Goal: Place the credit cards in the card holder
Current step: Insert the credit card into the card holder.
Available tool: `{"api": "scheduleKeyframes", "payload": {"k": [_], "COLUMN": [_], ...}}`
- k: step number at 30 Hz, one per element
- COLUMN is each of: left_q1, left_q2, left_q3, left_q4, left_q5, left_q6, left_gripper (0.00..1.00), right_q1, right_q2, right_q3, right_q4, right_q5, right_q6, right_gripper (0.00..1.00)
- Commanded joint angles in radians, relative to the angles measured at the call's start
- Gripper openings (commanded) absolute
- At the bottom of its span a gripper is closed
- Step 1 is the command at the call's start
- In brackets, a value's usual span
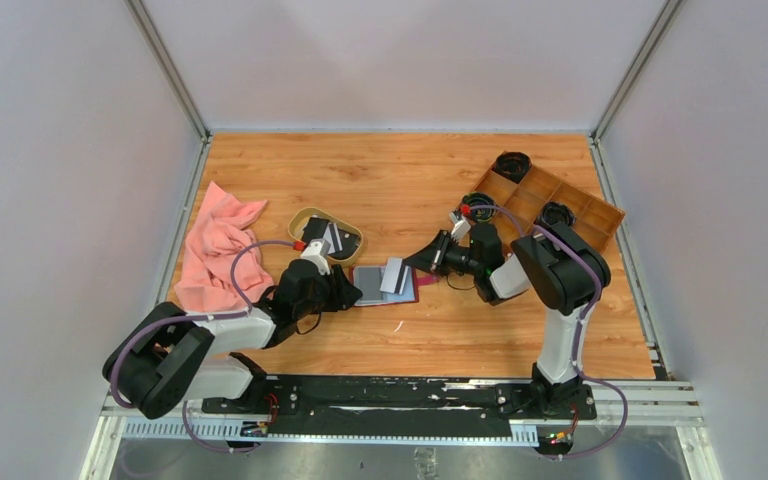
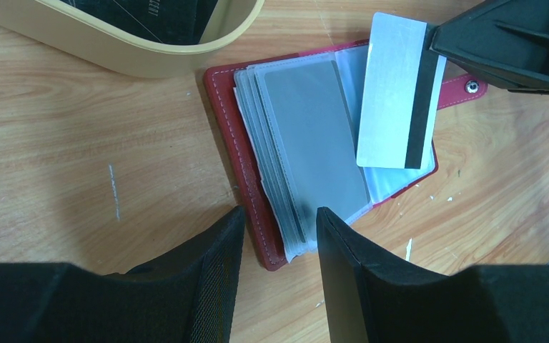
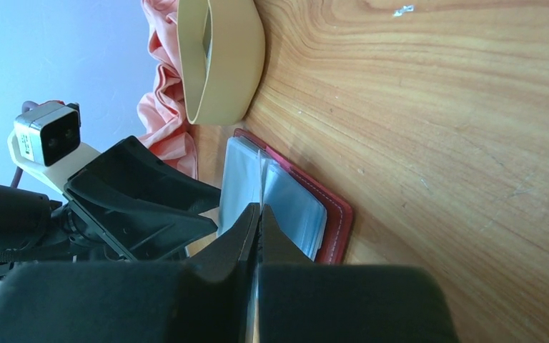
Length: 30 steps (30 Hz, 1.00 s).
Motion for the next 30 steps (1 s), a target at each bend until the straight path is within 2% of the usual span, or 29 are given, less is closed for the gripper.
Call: {"api": "scheduleKeyframes", "payload": {"k": [1, 19, 30], "left_q1": [-0.008, -0.008, -0.007], "left_q2": [0.025, 0.045, 0.048], "left_q3": [0.000, 0.008, 0.008], "left_q4": [-0.036, -0.035, -0.035], "left_q5": [0.002, 0.016, 0.014], "left_q6": [0.000, 0.003, 0.006], "left_gripper": [0.48, 0.48, 0.48], "right_q1": [0.019, 0.072, 0.074], "right_q2": [0.029, 0.079, 0.008], "right_q3": [0.017, 0.056, 0.043], "right_q4": [-0.024, -0.039, -0.239], "right_q5": [-0.007, -0.064, -0.031], "right_q6": [-0.027, -0.025, -0.096], "right_gripper": [0.00, 0.00, 0.00]}}
